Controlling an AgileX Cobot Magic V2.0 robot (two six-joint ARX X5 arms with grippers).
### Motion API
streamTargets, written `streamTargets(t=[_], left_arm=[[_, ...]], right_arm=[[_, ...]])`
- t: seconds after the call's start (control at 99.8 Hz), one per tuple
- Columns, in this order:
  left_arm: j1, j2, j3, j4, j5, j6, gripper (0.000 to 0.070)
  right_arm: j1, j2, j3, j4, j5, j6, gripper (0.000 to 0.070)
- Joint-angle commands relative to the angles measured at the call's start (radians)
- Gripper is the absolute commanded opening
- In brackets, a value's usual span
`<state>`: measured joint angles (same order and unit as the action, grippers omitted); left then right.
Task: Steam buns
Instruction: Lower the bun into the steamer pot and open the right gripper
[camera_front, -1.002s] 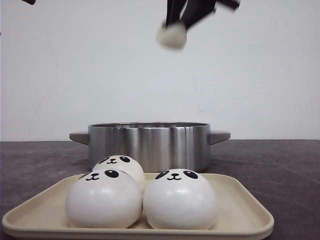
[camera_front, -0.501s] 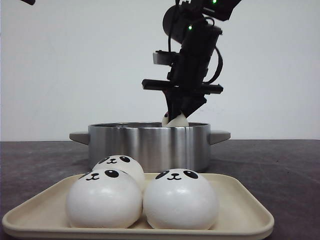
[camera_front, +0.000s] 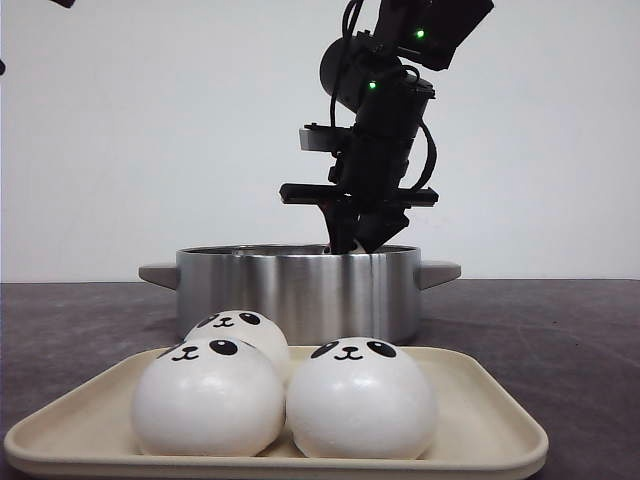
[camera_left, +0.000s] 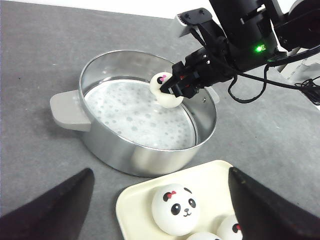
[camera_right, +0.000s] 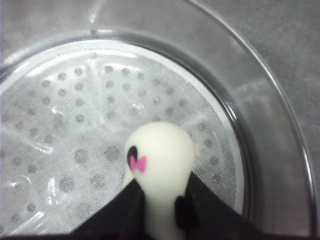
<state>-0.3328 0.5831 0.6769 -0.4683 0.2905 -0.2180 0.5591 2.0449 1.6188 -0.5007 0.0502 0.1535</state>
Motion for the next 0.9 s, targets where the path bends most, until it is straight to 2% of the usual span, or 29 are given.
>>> streamTargets(t=[0.0,0.11,0.231,0.371,0.491,0.712,0.892], left_arm=[[-0.007,0.005,0.010,0.011,-0.007,0.019,0.0524],[-0.012,0.005,0.010,0.011,-0.006,0.020,0.0524],[-0.017,0.005,0.010,0.011,-0.006,0.019,0.0524],[-0.026,0.005,0.010,0.011,-0.007,0.020,0.0524],[-0.029,0.005,0.010,0.011,-0.007,0.025,0.0524],[-0.032,0.005,0.010,0.011,-0.011,0.027,0.0524],[-0.048,0.005,0.010,0.010,-0.011,0.027,0.0524]], right_arm=[[0.006,0.022,0.026,0.012,0.003,-0.008,0.0140],[0.006,0.022,0.026,0.018,0.003,-0.007,0.0152],[0.006,0.022,0.026,0.021,0.004,-0.007,0.0300],[0.006,0.022,0.026,0.021,0.003,-0.006,0.0316],[0.006,0.022,0.026,0.021,0.003,-0.004,0.0387],[0.006,0.022,0.026,0.021,0.003,0.009,0.0391],[0.006,-0.002,0.026,0.031,0.001,0.070,0.0384]])
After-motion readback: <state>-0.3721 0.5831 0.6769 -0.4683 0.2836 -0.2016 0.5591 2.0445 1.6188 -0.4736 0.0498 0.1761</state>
